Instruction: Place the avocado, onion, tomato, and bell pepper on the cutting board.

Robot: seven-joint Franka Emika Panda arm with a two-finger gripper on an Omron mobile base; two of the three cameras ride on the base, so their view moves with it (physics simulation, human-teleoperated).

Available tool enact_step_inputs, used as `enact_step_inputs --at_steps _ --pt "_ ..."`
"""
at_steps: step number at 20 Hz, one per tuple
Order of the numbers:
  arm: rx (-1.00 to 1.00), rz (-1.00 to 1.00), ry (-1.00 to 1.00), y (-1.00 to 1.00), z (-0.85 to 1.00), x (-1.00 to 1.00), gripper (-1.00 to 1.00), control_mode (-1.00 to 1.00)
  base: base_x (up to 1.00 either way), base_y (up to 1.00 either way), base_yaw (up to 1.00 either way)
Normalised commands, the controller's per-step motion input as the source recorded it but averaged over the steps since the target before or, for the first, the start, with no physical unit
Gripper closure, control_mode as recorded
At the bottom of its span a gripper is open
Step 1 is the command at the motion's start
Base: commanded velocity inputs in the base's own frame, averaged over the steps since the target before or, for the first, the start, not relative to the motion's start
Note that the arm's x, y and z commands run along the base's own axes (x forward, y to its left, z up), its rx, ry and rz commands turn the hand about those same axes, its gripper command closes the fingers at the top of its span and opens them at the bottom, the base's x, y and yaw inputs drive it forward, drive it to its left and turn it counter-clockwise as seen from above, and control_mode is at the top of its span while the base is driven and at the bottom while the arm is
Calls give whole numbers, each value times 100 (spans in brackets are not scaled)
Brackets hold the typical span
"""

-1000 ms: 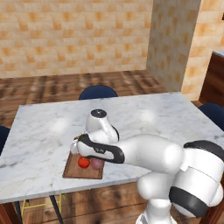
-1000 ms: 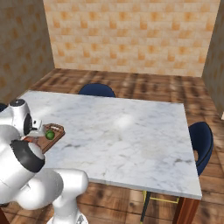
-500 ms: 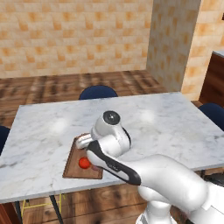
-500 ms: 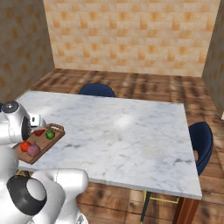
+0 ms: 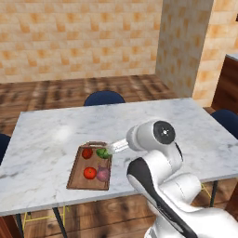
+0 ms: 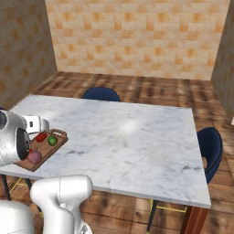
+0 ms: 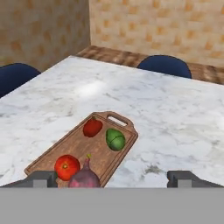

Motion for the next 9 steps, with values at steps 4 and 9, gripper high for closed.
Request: enact_step_inputs --at_steps 4,9 --pt "6 0 -21 -99 100 -85 -100 -100 0 0 0" --pt "6 0 -14 -86 99 -62 -100 -100 0 0 0"
